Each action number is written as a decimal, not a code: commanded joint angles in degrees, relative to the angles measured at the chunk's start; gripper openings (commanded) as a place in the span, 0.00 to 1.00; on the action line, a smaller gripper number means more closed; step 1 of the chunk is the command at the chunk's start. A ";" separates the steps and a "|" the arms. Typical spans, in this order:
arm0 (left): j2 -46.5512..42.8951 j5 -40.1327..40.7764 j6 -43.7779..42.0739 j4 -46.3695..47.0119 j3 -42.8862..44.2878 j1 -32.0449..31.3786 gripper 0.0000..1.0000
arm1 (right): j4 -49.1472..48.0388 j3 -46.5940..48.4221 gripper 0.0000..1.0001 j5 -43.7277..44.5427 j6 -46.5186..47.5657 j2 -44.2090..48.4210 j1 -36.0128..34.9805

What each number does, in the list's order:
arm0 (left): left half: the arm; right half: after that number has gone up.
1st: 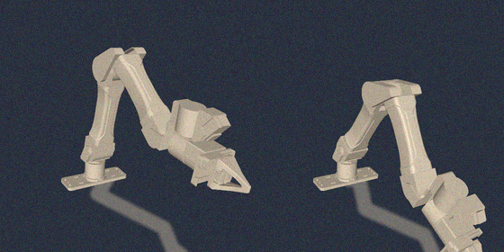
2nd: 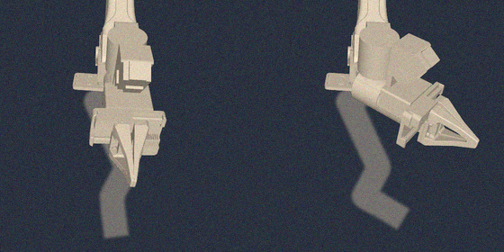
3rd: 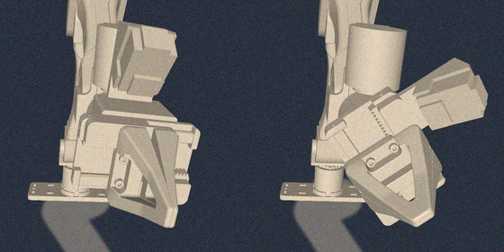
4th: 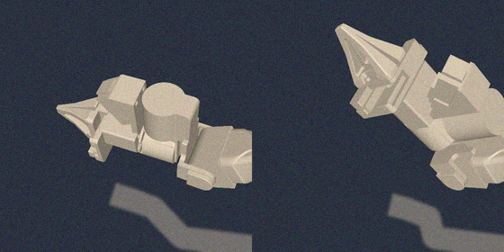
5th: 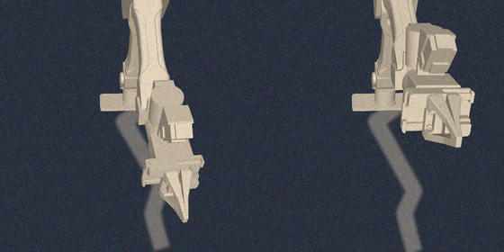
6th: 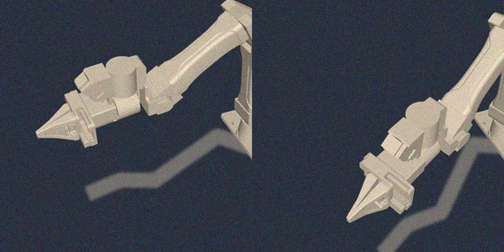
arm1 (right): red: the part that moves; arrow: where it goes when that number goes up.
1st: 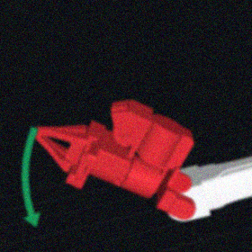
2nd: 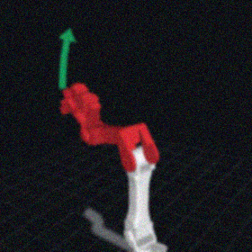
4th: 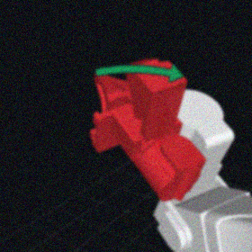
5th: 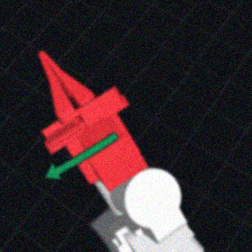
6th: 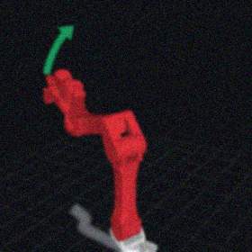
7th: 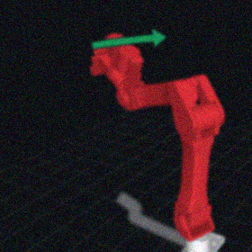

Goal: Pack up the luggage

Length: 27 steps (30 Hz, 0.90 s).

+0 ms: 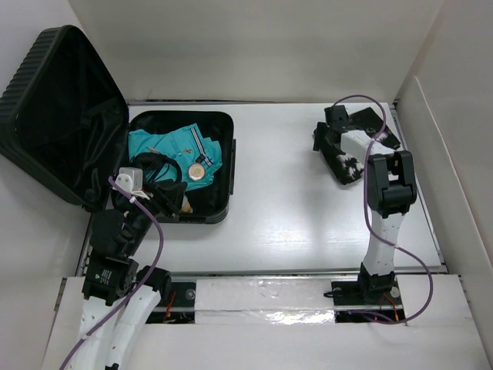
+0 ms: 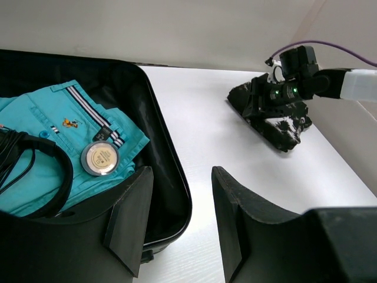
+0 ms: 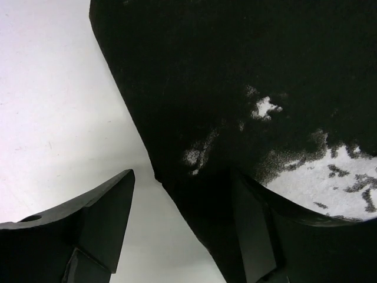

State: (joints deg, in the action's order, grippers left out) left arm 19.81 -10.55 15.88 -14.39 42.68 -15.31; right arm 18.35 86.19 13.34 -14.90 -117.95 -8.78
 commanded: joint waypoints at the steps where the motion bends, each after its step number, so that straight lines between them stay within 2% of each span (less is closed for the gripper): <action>1: 0.40 -0.70 -0.15 2.97 1.45 0.11 0.42 | 8.86 7.57 0.70 1.95 2.32 -3.92 -0.37; 2: 0.31 -0.79 -0.15 2.97 1.27 0.11 0.42 | 13.86 12.28 0.68 2.47 2.33 -5.35 -0.37; 3: 0.31 -0.88 -0.15 2.97 1.36 0.11 0.42 | 13.91 13.38 0.65 2.65 2.94 -6.14 -0.37; 4: -0.21 -1.05 -0.06 2.97 1.27 0.11 0.42 | 15.21 14.08 0.59 3.00 3.38 -6.59 -0.37; 5: -0.30 -0.97 -0.06 3.14 1.27 0.11 0.42 | 16.01 14.87 0.45 3.96 3.73 -7.37 -1.50; 10: -0.04 -1.32 -0.06 3.32 1.09 0.11 0.42 | 18.82 17.16 0.20 4.59 5.23 -8.08 -3.70; 11: -0.04 -1.75 -0.06 3.58 1.09 0.11 0.42 | 19.35 17.60 0.12 4.06 5.49 -8.43 -3.70; 15: 1.19 -2.28 0.20 4.11 0.83 -0.42 0.42 | 17.96 15.86 0.05 -7.17 4.97 -6.78 -6.86; 20: 3.29 -2.03 1.43 4.29 0.74 -0.42 0.42 | 10.84 12.16 0.04 -14.99 1.98 -3.34 -12.66; 22: 5.22 -2.28 2.22 4.46 0.48 -0.42 0.42 | 8.12 11.72 0.08 -17.73 0.14 -2.20 -13.28; 25: 8.12 -5.79 3.36 5.86 0.13 1.07 0.35 | 2.42 8.65 0.25 -23.44 -2.33 1.57 -13.28; 26: 8.92 -7.45 3.80 7.00 0.13 1.07 0.31 | 1.35 7.77 0.43 -24.15 -2.77 4.19 -13.28; 27: 9.71 -8.52 4.24 7.44 0.30 1.07 0.27 | 0.38 6.02 0.54 -25.02 -3.03 5.61 -13.28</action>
State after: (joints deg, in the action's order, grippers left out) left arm 27.27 -14.66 18.24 -11.81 42.68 -14.66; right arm 26.15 94.04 -3.81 -15.31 -119.57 -22.55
